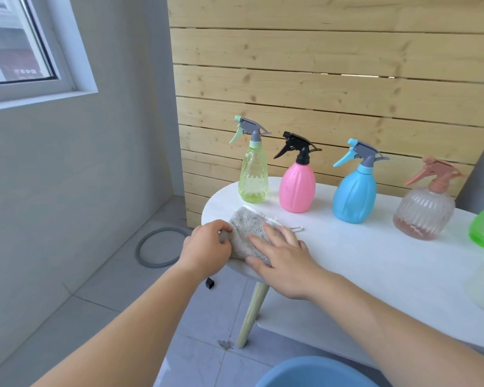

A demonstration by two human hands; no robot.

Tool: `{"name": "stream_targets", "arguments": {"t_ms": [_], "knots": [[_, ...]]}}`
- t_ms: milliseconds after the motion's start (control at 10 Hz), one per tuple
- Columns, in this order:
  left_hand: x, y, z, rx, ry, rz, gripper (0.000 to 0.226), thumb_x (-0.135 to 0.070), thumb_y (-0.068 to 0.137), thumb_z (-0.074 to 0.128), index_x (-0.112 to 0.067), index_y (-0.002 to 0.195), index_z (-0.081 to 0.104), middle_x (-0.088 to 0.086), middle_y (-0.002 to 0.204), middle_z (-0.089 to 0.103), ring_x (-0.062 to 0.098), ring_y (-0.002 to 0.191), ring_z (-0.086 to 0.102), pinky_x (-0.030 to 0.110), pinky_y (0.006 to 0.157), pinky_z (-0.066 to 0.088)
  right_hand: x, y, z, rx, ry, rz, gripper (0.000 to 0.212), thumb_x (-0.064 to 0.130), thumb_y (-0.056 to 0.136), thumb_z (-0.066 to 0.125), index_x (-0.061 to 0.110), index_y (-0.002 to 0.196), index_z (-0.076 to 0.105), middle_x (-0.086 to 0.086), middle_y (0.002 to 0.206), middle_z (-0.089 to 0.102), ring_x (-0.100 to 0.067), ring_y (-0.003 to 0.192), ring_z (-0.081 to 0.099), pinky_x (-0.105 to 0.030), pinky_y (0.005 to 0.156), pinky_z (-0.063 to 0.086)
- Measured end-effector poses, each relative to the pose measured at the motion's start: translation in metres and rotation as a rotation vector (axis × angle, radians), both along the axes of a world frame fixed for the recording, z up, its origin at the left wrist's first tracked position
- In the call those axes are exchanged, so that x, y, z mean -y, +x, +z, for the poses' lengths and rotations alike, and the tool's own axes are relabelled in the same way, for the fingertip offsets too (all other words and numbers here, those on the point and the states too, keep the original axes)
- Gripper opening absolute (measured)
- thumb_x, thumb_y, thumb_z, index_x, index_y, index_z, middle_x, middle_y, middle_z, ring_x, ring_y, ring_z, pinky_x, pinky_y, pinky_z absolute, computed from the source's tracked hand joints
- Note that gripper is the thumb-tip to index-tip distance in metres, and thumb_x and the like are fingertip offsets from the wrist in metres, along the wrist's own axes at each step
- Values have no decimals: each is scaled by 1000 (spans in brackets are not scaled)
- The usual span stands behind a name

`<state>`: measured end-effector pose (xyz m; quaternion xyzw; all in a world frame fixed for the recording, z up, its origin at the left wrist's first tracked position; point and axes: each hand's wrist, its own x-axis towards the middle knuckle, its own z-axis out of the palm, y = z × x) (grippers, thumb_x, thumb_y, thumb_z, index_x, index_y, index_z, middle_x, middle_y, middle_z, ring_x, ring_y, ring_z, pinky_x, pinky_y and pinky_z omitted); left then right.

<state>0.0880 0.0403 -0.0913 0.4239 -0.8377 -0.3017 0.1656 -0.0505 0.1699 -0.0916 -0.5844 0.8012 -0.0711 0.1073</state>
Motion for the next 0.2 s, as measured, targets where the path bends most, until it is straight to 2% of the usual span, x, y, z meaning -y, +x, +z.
{"name": "stream_targets", "arguments": {"t_ms": [100, 200], "knots": [[-2, -7, 6, 19, -61, 6, 37, -16, 90, 49, -30, 123, 60, -3, 130, 57, 24, 107, 59, 44, 97, 48, -21, -5, 7, 65, 6, 36, 58, 57, 100, 31, 40, 154, 18, 6, 166, -6, -18, 152, -10, -44, 121, 6], [-7, -18, 13, 2, -195, 42, 33, -21, 94, 50, -29, 124, 60, -5, 136, 54, 24, 107, 58, 40, 98, 44, -51, -15, 25, 107, -175, 53, 52, 48, 101, 40, 36, 151, 32, 10, 163, 16, -14, 150, 9, -32, 121, 13]]}}
